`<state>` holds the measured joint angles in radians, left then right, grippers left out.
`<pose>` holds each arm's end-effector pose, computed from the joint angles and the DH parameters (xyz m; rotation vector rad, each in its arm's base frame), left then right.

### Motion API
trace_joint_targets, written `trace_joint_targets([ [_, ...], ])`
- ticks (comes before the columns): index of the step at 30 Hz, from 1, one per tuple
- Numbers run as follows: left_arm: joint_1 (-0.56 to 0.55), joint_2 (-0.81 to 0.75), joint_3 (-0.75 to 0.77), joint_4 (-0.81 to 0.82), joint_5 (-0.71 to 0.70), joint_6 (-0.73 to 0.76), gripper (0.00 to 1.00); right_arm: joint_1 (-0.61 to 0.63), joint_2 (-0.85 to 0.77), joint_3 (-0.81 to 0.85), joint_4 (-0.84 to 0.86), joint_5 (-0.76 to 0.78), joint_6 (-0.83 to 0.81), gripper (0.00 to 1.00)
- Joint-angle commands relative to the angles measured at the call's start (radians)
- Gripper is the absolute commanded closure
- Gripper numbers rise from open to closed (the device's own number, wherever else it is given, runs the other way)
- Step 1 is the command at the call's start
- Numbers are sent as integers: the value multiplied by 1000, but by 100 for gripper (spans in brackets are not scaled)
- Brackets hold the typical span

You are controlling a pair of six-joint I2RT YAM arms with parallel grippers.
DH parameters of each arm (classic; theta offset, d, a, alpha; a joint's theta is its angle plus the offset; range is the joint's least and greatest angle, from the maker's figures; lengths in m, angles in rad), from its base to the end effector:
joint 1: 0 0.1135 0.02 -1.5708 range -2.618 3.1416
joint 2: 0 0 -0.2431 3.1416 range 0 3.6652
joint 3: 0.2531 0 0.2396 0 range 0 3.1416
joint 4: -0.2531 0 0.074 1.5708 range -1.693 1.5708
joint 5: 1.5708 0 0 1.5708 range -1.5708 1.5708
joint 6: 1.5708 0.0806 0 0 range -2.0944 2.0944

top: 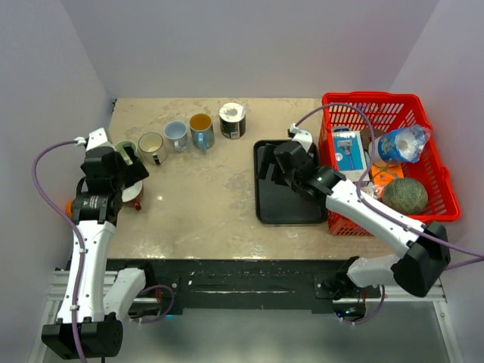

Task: Turn the mug right side up

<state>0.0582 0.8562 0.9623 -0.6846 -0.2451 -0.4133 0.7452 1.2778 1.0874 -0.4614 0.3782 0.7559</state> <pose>0.2109 0.0319 0.2981 -0.6343 2.0338 0.0545 0.2460 0.1865 0.2709 0.2194 2.1918 0.4332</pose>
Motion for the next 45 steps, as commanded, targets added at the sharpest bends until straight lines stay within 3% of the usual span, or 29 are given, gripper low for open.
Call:
trace_joint_targets([
  [1,5,-23,33,34,269,111,7,-4,121,104,-54,240,-105,1],
  [5,5,-45,-33,173,521,122,5,-18,256,207,-49,306,-185,1],
  [8,5,-42,-83,252,633,90,5,-43,369,307,-48,333,-266,1],
  [12,6,-37,-151,348,740,47,5,-76,501,431,-25,324,-433,1],
  [17,5,-43,-214,417,808,19,5,-138,618,516,-46,288,-504,1],
  [30,3,-48,-232,435,834,34,5,-259,804,626,27,180,-684,1],
  [34,3,-52,-229,427,827,45,5,-279,844,654,-32,105,-696,1],
  [36,3,-57,-231,425,823,47,5,-287,850,693,-160,47,-667,2],
  [45,3,-60,-264,436,808,31,5,-287,669,461,-174,-116,-641,3],
])
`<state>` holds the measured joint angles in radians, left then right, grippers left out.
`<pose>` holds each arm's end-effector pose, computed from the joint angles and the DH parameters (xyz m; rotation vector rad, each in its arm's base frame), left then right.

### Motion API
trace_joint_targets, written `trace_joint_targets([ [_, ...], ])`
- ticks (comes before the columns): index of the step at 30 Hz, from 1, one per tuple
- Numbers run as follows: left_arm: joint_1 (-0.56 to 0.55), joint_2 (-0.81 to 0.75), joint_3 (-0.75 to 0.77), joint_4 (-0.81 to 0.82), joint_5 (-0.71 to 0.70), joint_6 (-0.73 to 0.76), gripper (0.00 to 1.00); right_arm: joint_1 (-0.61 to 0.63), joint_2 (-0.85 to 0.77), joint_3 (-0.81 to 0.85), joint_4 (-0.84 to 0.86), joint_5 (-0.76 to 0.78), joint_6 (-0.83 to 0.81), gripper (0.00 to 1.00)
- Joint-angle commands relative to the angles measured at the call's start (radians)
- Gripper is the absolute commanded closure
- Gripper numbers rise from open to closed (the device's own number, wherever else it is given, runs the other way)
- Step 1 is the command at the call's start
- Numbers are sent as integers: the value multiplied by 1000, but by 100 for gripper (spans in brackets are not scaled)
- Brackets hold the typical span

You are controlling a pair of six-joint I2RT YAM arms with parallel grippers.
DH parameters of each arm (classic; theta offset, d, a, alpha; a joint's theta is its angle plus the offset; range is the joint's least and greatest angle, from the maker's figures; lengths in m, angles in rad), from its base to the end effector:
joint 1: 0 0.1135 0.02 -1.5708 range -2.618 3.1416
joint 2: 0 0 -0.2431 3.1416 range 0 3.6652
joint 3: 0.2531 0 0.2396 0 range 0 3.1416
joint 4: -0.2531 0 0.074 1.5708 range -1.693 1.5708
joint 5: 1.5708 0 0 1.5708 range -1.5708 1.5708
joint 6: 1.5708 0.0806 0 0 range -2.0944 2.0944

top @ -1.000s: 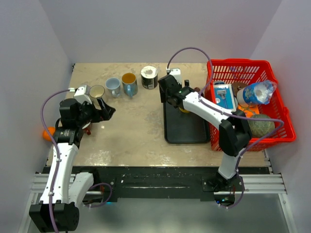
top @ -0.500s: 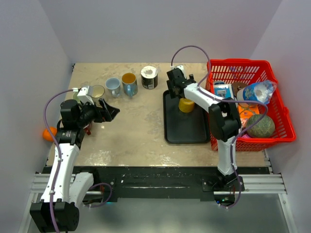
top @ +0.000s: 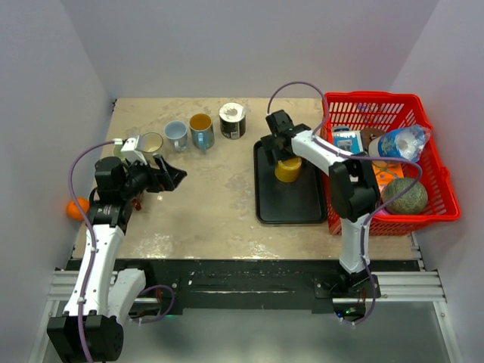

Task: Turn the mug right side up

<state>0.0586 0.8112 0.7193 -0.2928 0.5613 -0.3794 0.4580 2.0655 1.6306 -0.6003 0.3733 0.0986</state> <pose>0.2231 -0.0299 0.2749 -0.0533 1.9679 -0.7579 0.4141 0.1713 0.1560 -0.3215 2.4992 -0.2673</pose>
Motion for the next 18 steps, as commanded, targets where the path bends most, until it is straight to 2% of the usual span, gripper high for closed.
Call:
trace_joint_targets([
  [1,3,-17,-26,46,2,-4,5,1,-131,-103,-24,-137,18,3],
  [9,3,-20,-61,61,3,-13,5,5,-252,-232,13,-258,79,8],
  [18,3,-18,-83,66,-3,-12,5,5,-314,-305,77,-425,24,6],
])
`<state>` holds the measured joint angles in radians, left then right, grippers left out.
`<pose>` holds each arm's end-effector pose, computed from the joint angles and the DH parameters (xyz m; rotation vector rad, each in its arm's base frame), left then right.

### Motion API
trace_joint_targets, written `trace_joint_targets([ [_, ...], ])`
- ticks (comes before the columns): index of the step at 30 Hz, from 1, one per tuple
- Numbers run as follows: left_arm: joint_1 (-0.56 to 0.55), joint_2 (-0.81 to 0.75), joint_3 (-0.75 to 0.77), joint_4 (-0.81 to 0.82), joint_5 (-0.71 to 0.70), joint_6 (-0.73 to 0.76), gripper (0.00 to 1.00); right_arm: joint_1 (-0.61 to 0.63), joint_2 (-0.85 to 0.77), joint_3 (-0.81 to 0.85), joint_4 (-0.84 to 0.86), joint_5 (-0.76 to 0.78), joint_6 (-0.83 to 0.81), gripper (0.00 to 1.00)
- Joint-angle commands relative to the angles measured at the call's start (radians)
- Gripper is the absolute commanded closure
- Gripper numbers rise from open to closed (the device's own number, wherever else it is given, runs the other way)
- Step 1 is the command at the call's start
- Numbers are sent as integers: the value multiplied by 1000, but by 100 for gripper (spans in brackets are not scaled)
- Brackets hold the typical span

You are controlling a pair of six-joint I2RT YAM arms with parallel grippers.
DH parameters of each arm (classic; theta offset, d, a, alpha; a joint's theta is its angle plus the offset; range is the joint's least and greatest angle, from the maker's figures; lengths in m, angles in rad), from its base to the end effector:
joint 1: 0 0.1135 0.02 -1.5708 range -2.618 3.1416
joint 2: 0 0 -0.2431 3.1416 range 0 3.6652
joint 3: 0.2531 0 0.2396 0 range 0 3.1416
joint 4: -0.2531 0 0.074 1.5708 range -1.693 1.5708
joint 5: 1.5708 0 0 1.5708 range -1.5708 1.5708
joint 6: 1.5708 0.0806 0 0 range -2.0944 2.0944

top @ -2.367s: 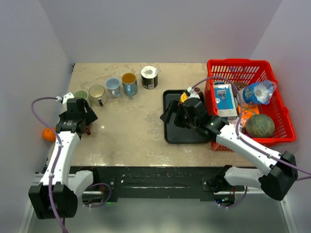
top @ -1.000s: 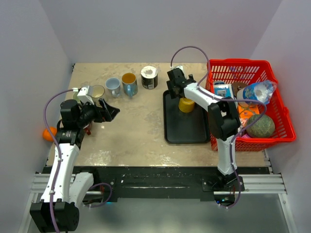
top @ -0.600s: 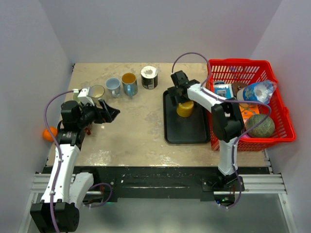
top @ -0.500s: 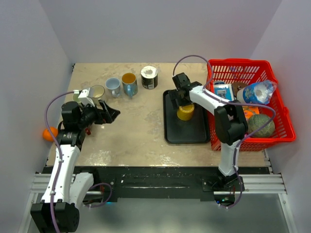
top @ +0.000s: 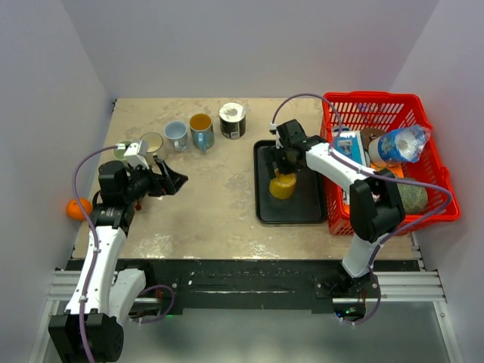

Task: Turn the mug right side up

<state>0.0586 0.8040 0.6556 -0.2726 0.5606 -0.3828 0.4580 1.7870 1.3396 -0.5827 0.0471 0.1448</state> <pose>0.2216 -0.0299 0.2555 -0.0727 2.0018 -0.7654 0.3486 0.1676 0.1722 -0.3898 2.5781 0.1558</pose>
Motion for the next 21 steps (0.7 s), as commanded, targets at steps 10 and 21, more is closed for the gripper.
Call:
trace_joint_targets([
  [10,3,6,-34,56,-13,-4,5,4,90,79,89,-122,1,7],
  [21,3,17,-54,69,-25,-2,5,8,147,161,86,-252,-66,9],
])
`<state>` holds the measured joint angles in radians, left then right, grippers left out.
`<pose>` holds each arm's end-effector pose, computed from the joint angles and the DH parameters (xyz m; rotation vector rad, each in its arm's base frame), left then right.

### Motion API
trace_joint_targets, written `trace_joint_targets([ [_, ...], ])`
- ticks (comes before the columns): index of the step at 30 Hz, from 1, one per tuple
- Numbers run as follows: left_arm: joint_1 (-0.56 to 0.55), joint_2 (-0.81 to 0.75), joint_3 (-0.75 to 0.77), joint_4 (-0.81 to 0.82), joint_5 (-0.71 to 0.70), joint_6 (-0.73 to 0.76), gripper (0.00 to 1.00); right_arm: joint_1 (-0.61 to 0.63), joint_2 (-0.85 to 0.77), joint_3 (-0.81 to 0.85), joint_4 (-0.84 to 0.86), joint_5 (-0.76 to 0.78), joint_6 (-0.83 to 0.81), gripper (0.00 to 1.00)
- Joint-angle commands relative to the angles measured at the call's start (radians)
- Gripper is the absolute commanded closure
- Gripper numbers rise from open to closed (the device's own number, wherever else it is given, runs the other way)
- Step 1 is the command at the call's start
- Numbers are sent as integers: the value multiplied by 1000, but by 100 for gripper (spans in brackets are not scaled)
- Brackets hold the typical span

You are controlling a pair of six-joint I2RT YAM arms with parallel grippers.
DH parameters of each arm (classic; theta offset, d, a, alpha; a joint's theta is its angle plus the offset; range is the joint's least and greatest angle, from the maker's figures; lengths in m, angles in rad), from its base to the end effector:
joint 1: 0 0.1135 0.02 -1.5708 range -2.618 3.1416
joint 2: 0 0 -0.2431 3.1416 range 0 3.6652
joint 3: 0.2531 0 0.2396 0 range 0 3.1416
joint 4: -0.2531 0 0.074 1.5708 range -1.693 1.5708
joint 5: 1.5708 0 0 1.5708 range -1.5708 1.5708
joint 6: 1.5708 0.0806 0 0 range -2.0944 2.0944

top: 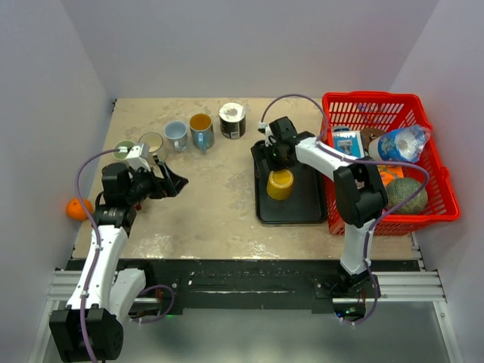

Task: Turn the mug right side up

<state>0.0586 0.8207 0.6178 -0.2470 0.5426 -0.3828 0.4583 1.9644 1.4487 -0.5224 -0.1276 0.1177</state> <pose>0.2244 -0.0285 0.2412 -0.0972 2.0287 -0.7519 0.3746 0.1963 0.1432 -0.4933 2.5967 0.3667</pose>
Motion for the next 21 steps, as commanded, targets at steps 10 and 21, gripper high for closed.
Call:
trace_joint_targets([
  [10,3,1,-41,60,-7,-4,5,16,-98,1,19,-148,-82,19],
  [21,3,-3,-32,48,-23,9,5,34,-81,58,-76,76,-89,24],
])
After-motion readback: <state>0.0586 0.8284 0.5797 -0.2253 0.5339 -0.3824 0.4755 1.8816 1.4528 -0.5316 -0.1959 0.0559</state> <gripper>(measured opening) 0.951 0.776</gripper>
